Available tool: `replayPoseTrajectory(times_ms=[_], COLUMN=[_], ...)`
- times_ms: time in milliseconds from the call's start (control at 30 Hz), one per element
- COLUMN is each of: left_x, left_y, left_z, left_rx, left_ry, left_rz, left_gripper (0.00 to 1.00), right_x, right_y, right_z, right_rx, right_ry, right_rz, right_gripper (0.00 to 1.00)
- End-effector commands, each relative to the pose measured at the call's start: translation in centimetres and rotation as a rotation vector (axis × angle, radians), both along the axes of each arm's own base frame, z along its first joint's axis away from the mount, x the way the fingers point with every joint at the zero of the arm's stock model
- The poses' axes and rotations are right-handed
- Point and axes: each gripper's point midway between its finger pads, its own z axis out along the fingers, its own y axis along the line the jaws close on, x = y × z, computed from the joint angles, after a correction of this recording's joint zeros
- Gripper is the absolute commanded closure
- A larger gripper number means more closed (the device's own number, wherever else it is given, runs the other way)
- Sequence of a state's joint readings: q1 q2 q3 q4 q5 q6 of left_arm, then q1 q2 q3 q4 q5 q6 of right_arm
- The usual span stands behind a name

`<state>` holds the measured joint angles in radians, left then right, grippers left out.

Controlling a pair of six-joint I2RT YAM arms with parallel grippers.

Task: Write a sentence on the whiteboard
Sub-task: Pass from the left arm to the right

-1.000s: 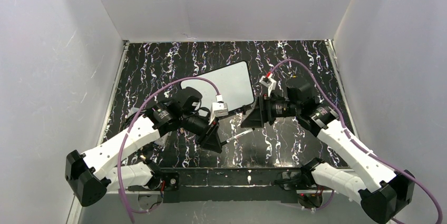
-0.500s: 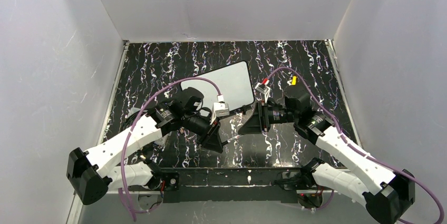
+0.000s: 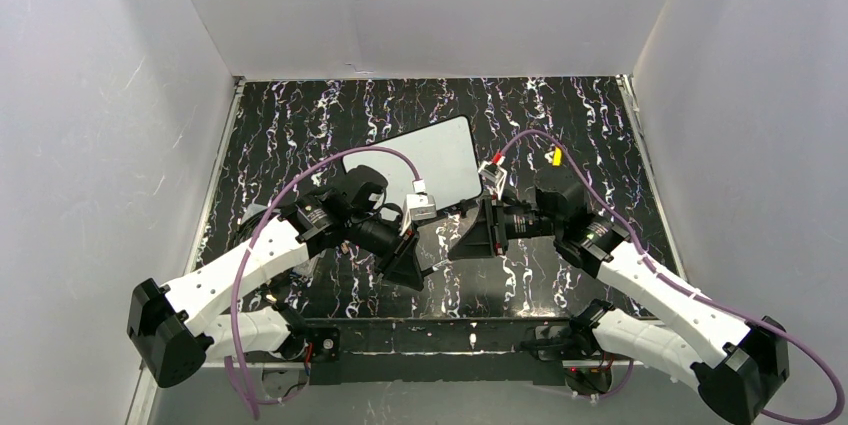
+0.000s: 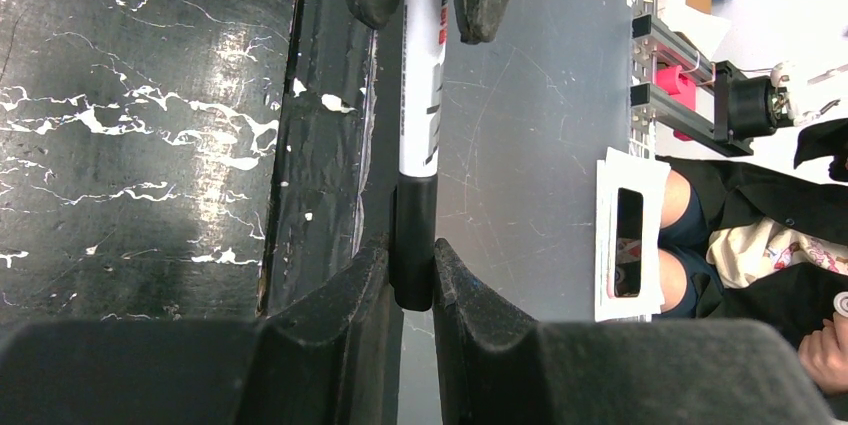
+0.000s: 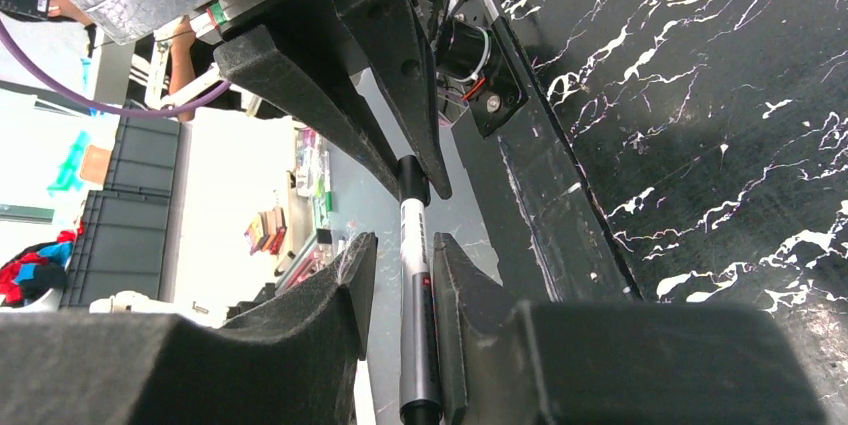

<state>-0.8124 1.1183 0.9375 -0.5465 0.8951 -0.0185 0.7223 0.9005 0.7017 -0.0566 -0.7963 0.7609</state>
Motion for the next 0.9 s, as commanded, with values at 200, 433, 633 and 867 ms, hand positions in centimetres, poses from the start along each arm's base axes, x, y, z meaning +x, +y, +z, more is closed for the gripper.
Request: replayPoseTrajectory(times_ms=[200,433,633,867], left_x=[0.1,0.5,2.4,4.2], left_y=[0.0,-0.1,-0.4,-1.3], left_z=[0.6,0.7,3.0,8.5], left_rx=[-0.02,-0.019,-0.128,-0.415], left_ry=[-0.004,-0.011,-0.027,-0.02], left_rz=[0.011,0.034,0.17,0.321], left_gripper=[1.0,1.0,0.29,0.23], right_x=[-0.7,-0.8,1.0,2.5], right_y=[0.5,0.7,1.1,1.7], right_z=[0.5,1.2,2.7,6.4], right_rx=[0.028,0.051,0.09,0.256], right_ry=[-0.027,-0.058,-0.147,-0.227], right_rz=[0.034,0.041,-0.056,-0.135], right_gripper=[0.68,0.91,0.99,0.99])
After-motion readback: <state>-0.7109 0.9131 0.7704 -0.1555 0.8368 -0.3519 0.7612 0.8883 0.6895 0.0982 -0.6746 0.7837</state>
